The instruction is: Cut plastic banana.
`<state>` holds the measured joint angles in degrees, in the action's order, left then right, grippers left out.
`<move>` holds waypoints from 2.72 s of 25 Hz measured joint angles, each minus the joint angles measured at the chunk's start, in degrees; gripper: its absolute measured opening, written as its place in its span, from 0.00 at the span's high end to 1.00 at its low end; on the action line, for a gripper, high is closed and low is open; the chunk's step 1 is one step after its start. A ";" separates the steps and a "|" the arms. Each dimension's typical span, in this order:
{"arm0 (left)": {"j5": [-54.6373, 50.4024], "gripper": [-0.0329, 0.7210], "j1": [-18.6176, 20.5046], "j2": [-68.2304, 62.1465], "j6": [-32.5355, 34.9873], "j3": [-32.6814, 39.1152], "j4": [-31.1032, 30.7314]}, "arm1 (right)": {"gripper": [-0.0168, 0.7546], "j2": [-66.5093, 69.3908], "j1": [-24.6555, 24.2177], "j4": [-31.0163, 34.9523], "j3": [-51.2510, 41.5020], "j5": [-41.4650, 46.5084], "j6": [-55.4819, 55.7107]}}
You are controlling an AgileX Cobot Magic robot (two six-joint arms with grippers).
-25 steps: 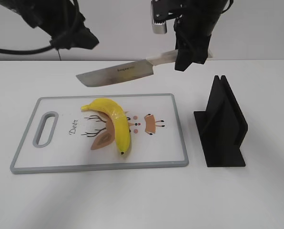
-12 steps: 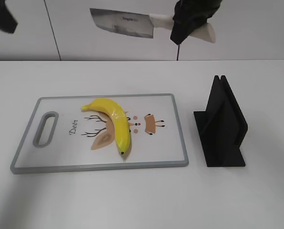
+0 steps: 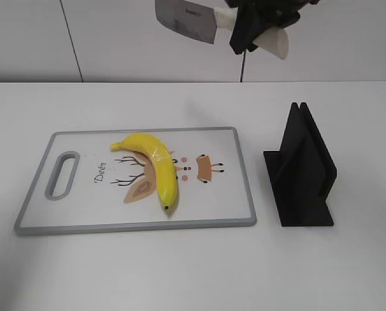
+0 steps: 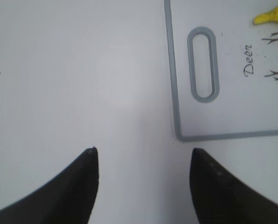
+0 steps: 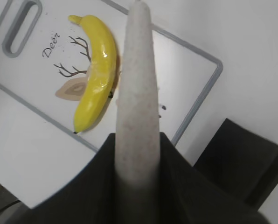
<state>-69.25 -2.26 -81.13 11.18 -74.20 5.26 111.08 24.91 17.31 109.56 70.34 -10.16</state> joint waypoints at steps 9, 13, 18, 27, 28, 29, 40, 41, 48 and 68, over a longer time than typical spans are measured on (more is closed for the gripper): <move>-0.25 0.19 0.00 23.99 -0.67 19.50 -2.22 | 0.76 -14.81 0.00 -0.05 -18.40 -0.42 5.04; 0.55 0.19 0.00 35.97 -2.45 27.63 -2.36 | 0.76 -22.31 0.00 -0.05 -29.48 -5.36 7.71; 2.41 0.19 0.00 49.79 -3.56 36.08 -2.36 | 0.76 -29.32 0.00 -1.72 -40.11 -10.56 12.24; 2.99 0.19 0.00 69.03 -5.73 44.32 -2.41 | 0.76 -37.25 0.00 -4.08 -50.10 -13.64 18.17; 3.38 0.19 0.00 70.47 -5.78 44.59 -2.41 | 0.76 -37.98 0.00 -4.15 -50.94 -14.02 18.74; 4.23 0.19 0.00 72.37 -5.78 44.65 -2.41 | 0.76 -38.69 0.00 -4.34 -51.67 -14.52 19.36; 7.86 0.19 0.00 81.37 -5.85 45.22 -3.12 | 0.76 -41.34 0.00 -11.68 -55.49 -16.75 29.61; 7.86 0.19 0.00 81.41 -5.85 45.22 -3.12 | 0.76 -41.34 0.00 -12.54 -55.55 -16.81 30.57; 7.64 0.19 0.00 81.43 -5.80 45.58 -3.28 | 0.76 -41.34 0.00 -14.05 -55.71 -18.94 32.69; 7.08 0.19 0.00 81.43 -5.63 46.16 -3.28 | 0.76 -36.47 0.00 -16.59 -55.95 -21.88 34.44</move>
<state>-62.17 -2.26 0.30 5.55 -28.03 1.98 74.61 24.91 0.72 53.61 48.46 24.28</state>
